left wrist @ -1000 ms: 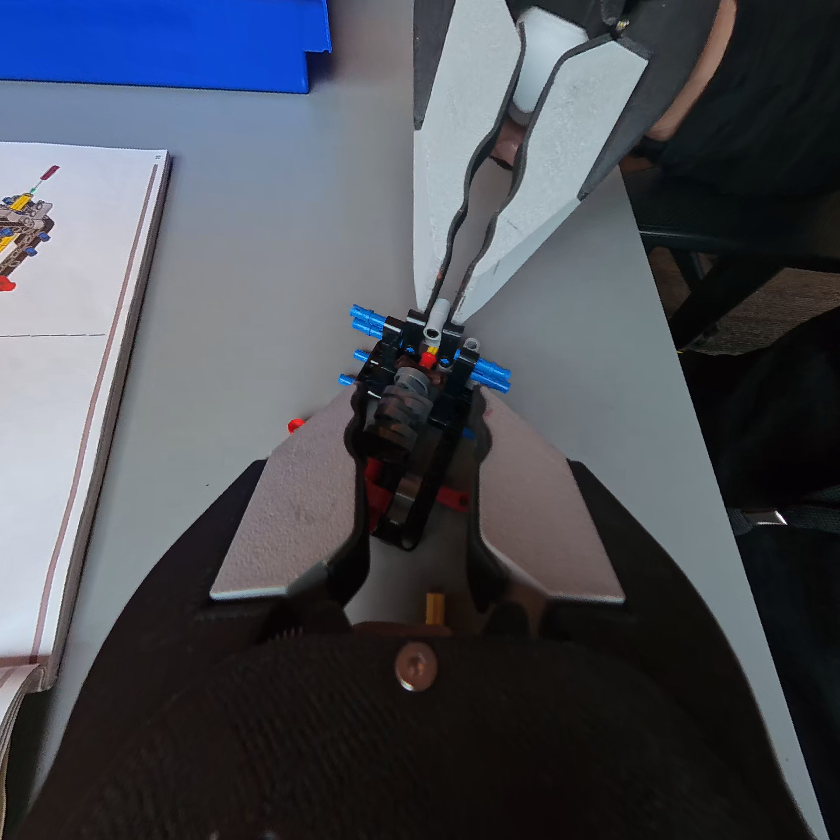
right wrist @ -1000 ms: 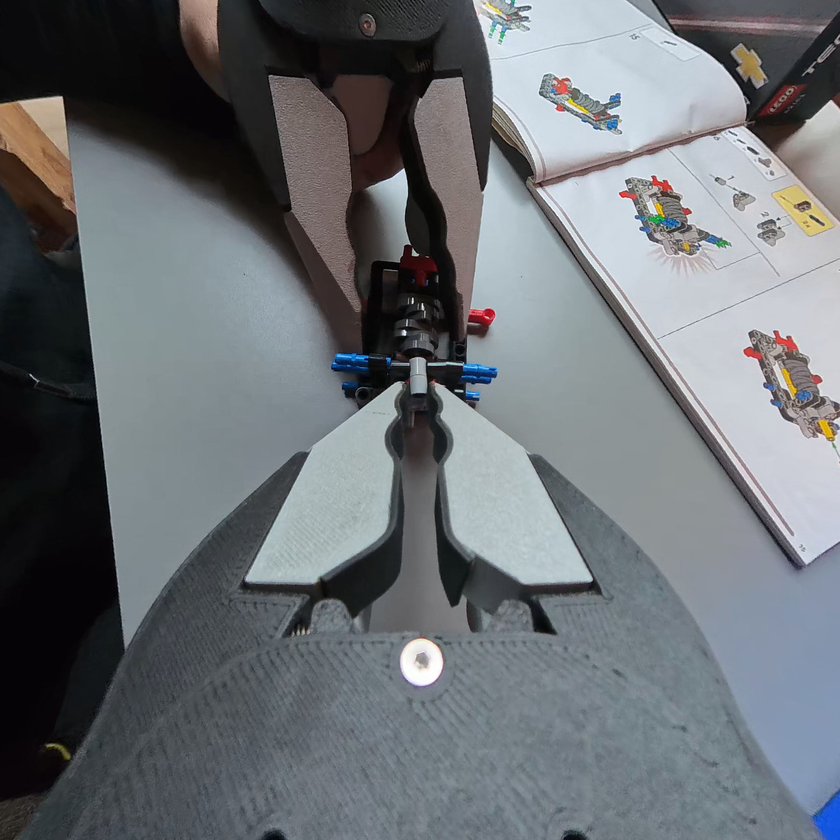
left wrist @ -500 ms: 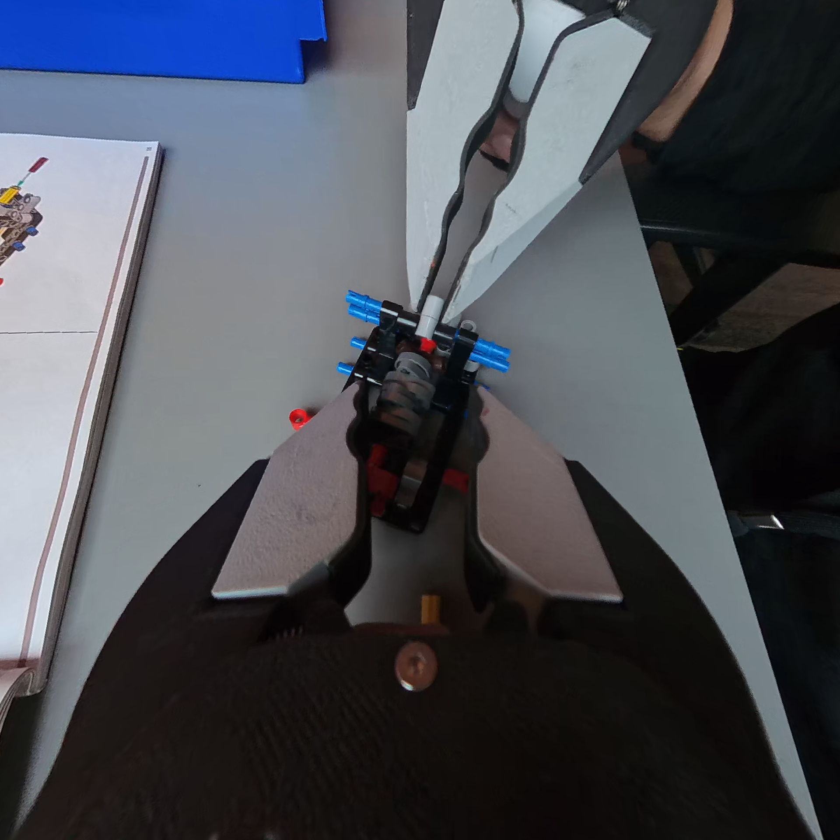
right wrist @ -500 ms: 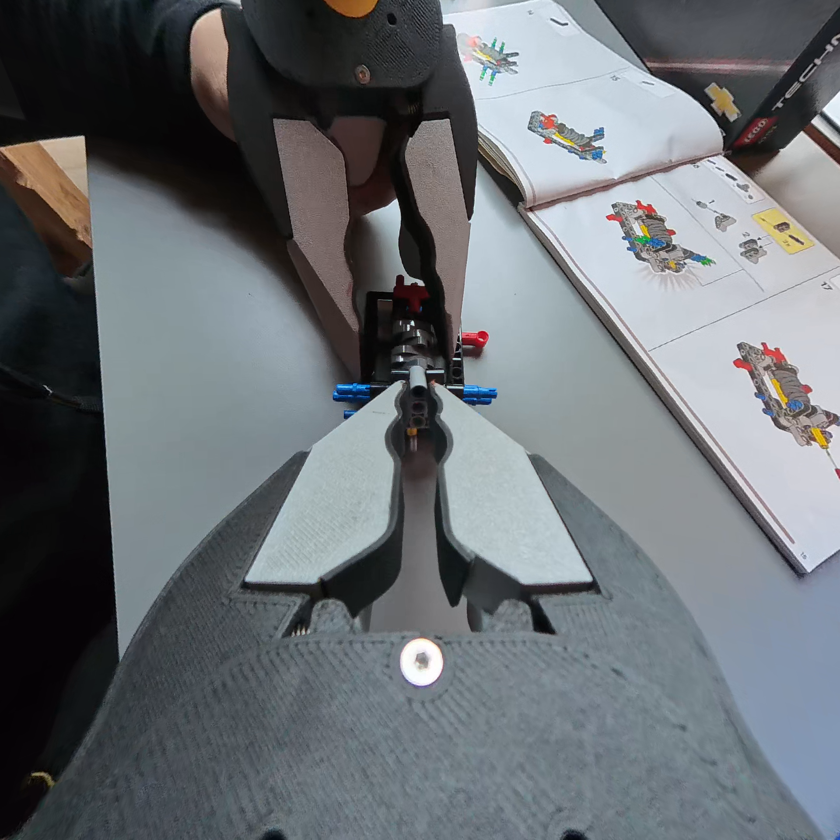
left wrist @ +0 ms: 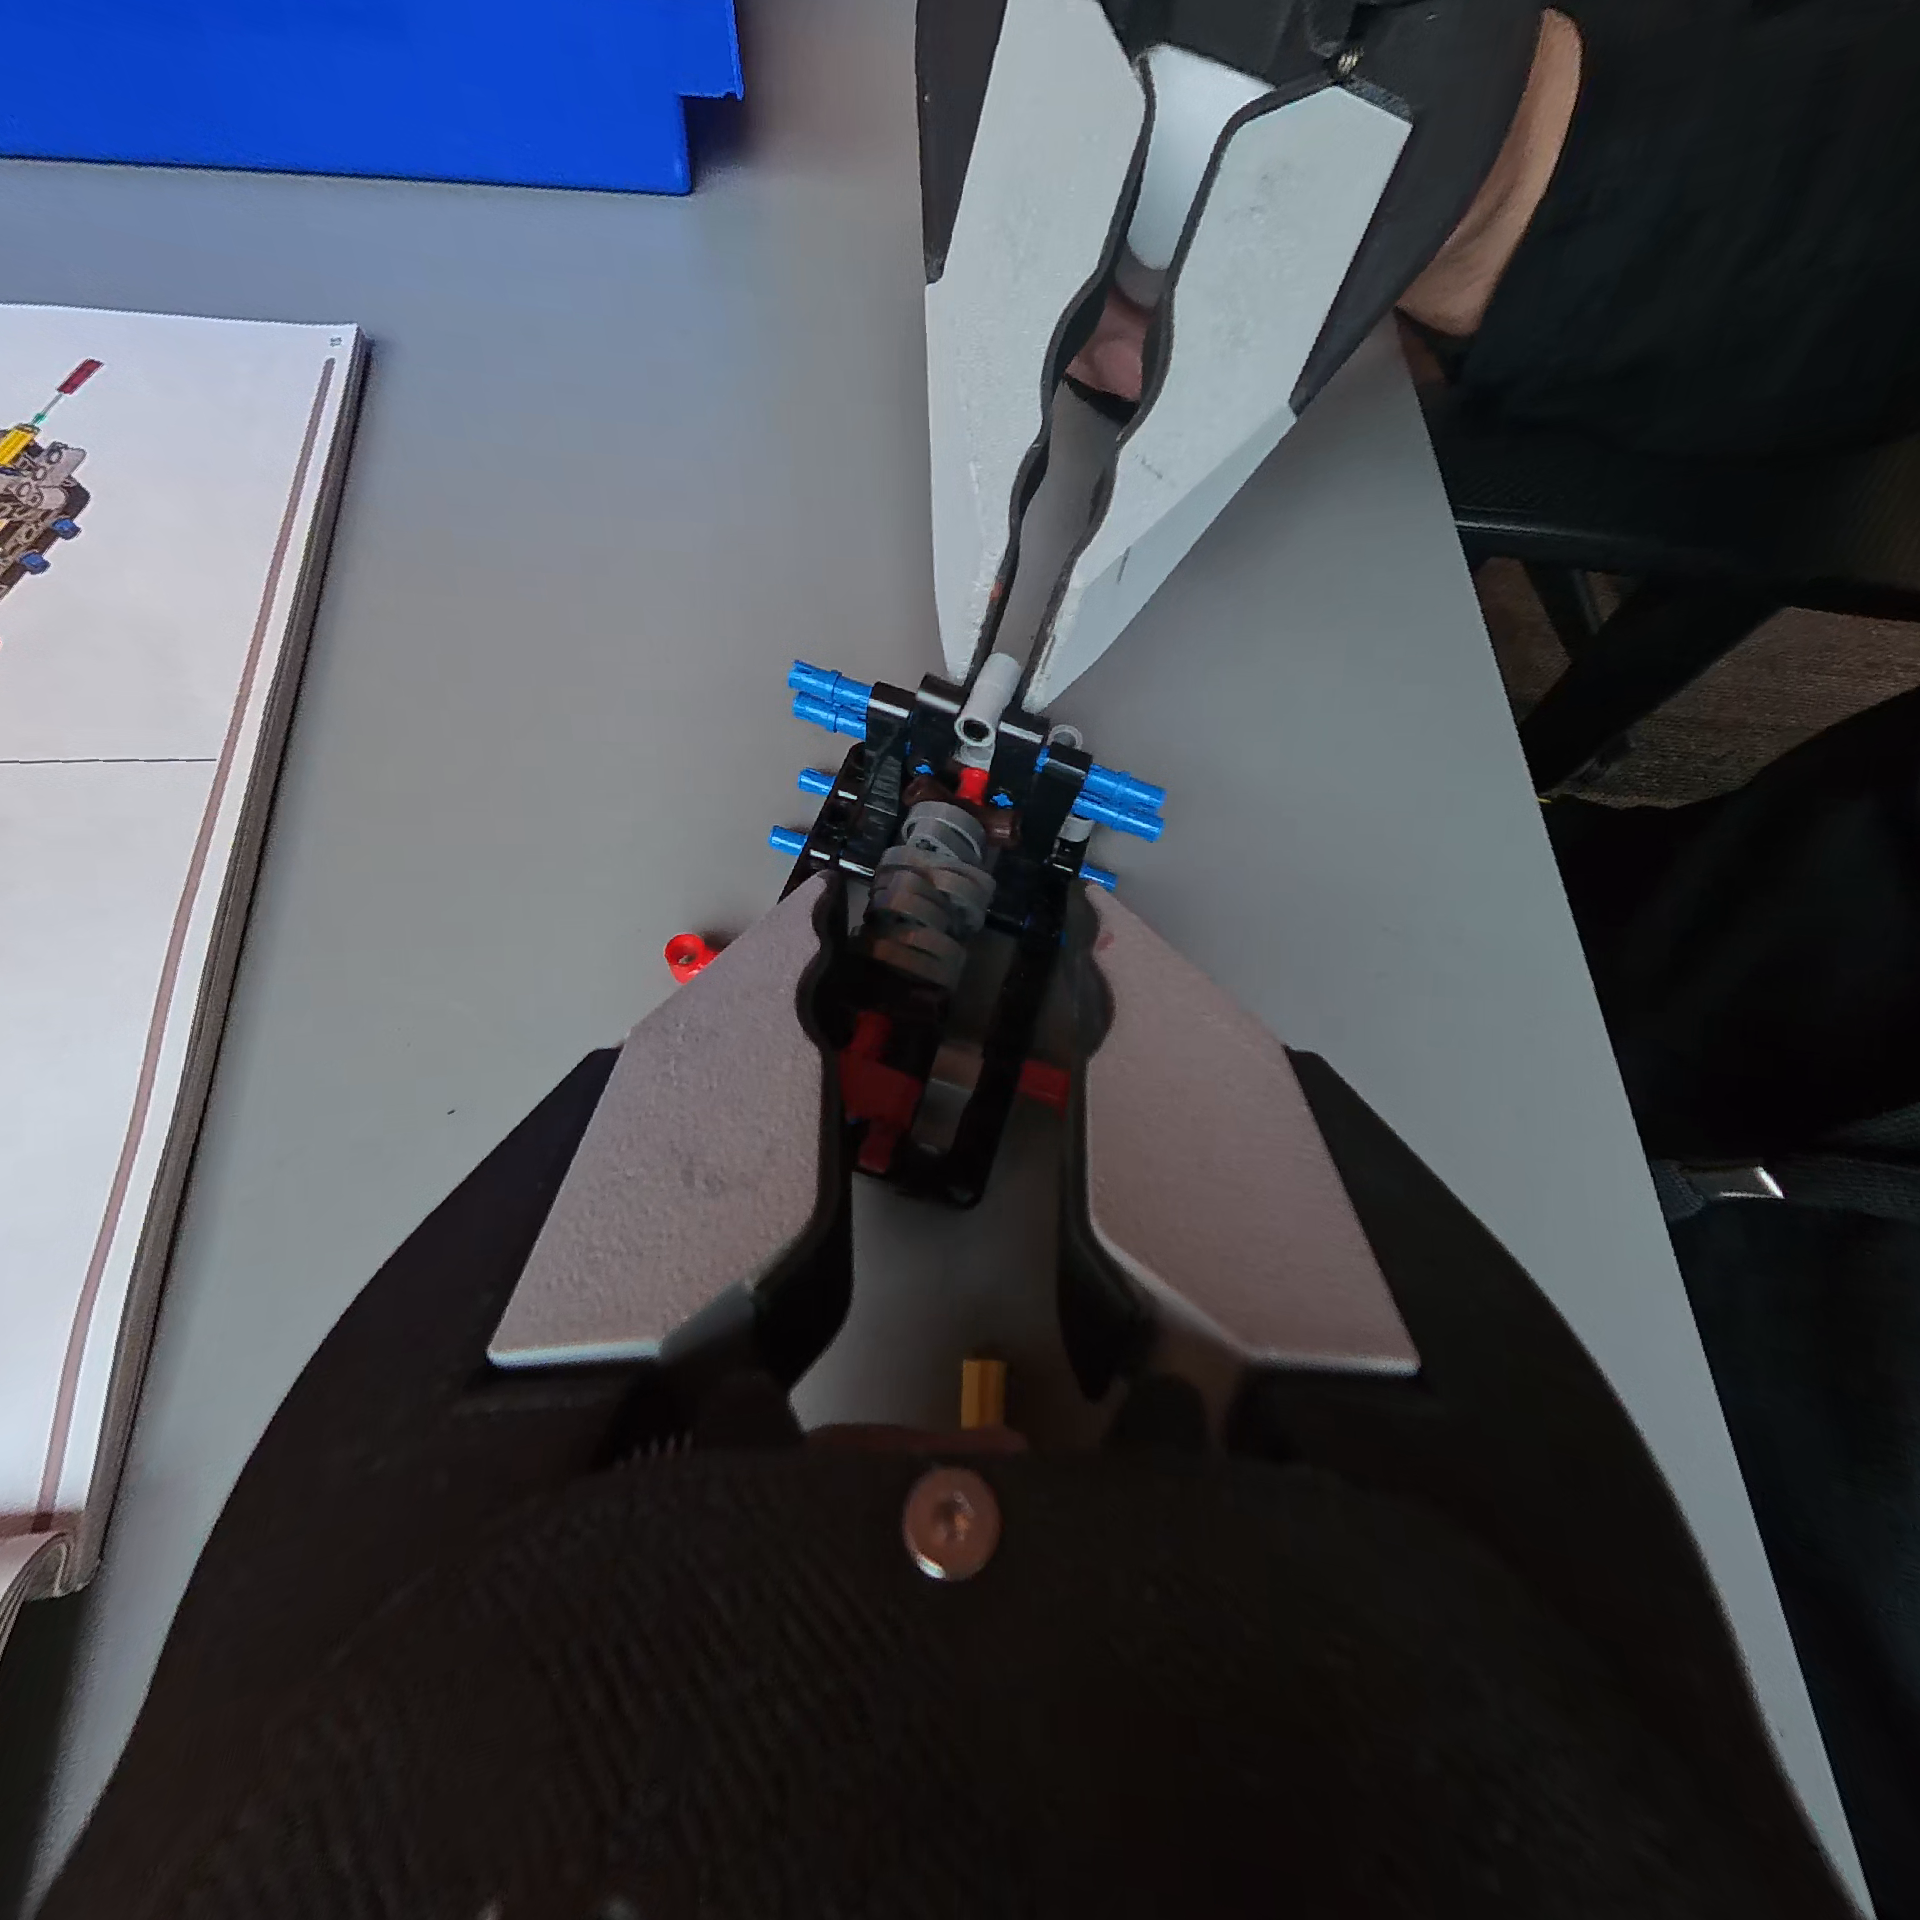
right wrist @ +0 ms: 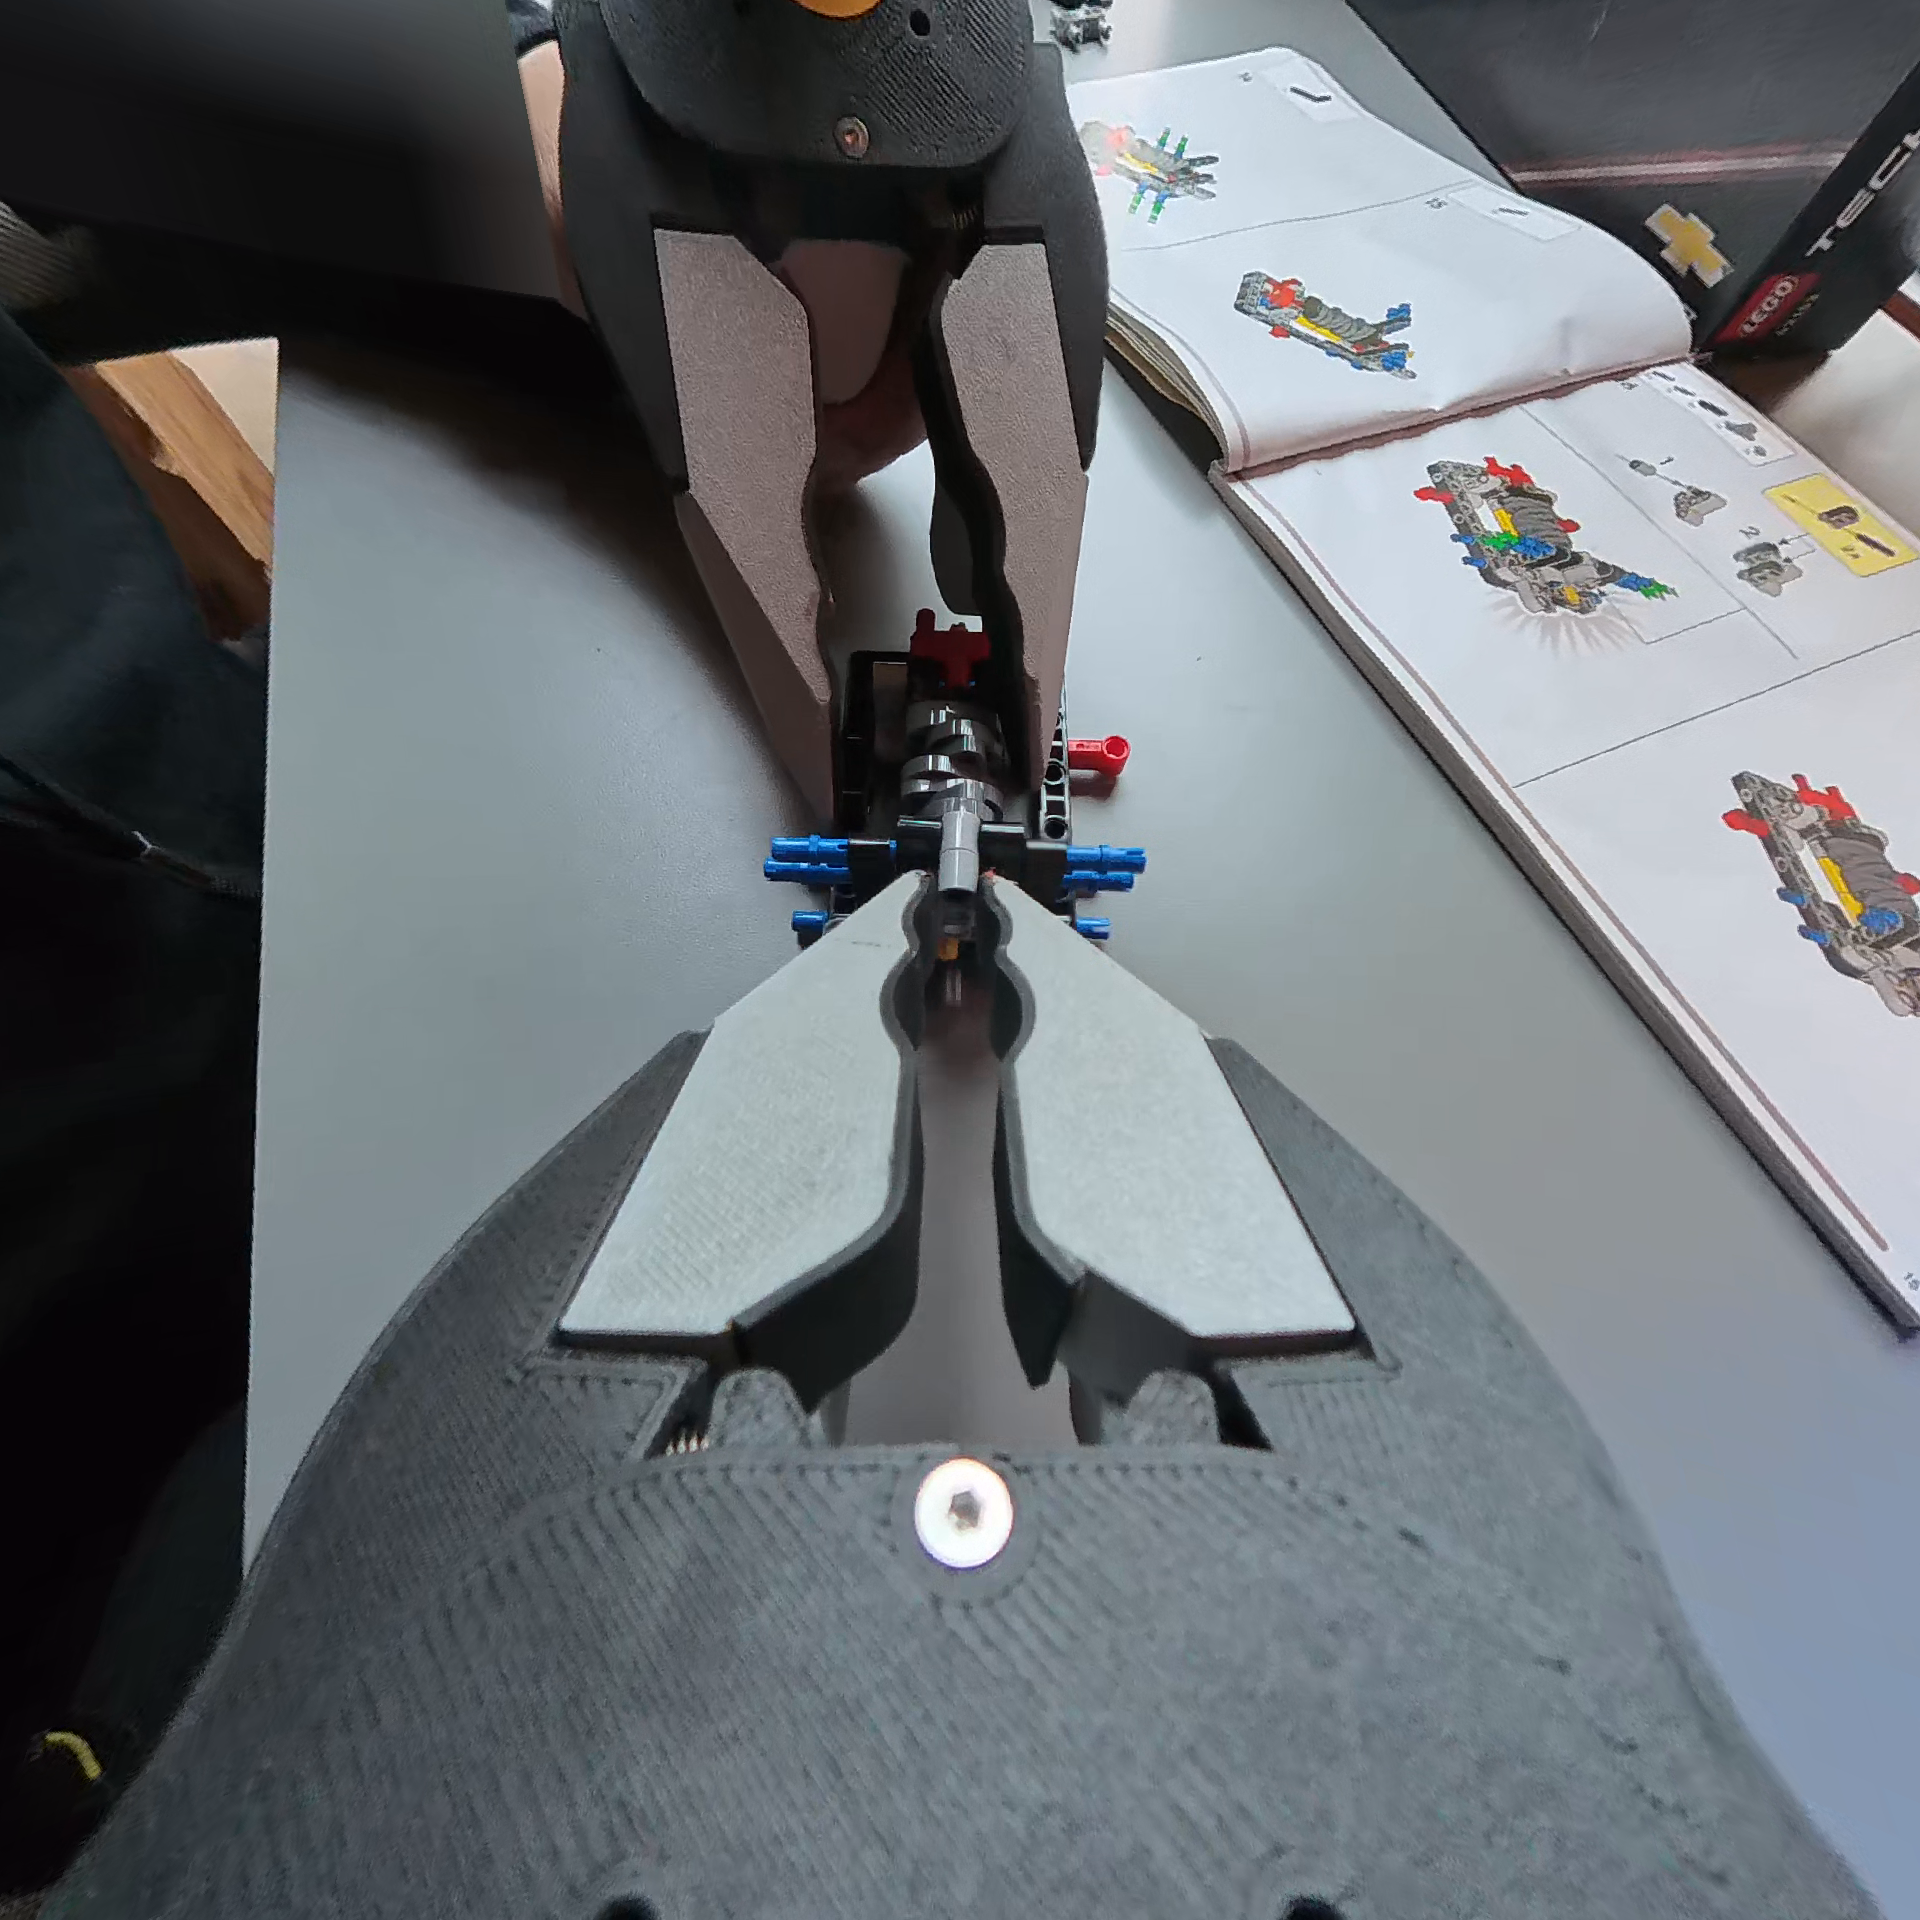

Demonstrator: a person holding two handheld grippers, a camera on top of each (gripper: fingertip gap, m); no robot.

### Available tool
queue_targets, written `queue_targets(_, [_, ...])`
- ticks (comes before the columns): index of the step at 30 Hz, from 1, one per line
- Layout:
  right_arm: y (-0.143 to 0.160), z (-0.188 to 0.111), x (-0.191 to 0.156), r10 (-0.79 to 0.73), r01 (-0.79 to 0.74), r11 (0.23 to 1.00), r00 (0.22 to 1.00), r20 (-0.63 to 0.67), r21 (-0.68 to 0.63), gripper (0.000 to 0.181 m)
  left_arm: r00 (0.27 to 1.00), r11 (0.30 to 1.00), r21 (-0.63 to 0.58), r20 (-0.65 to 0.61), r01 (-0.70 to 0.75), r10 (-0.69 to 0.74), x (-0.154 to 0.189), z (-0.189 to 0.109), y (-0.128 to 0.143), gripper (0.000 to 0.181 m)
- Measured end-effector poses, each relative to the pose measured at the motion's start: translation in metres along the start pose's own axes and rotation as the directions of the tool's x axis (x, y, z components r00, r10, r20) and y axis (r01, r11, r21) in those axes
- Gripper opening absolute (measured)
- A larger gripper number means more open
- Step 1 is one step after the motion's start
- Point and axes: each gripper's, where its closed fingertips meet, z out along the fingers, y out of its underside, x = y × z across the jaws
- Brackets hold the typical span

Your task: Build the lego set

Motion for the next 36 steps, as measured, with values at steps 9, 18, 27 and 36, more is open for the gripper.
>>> queue_targets(9, [0.0017, 0.0, -0.0002, -0.124, 0.123, 0.985, 0.992, -0.001, -0.118, 0.004, 1.0, 1.0, 0.001, -0.014, 0.004, -0.004, 0.001, 0.0001, -0.0003, 0.04])
queue_targets(18, [0.0016, 0.0013, -0.0006, -0.192, 0.187, 0.963, 0.981, -0.005, -0.193, 0.004, 1.0, 1.0, -0.009, -0.018, -0.015, 0.014, 0.0034, 0.0014, 0.001, 0.039])
queue_targets(27, [0.0023, 0.001, 0.0019, -0.196, 0.191, 0.968, 0.981, -0.012, -0.162, 0.005, 1.0, 1.0, -0.007, -0.019, -0.014, 0.014, 0.0034, 0.0012, 0.0009, 0.043])
queue_targets(36, [0.0043, 0.0017, 0.0027, -0.208, 0.202, 0.965, 0.978, -0.022, -0.167, 0.006, 1.0, 1.0, -0.007, -0.018, -0.015, 0.015, 0.0036, 0.0011, 0.0007, 0.045])
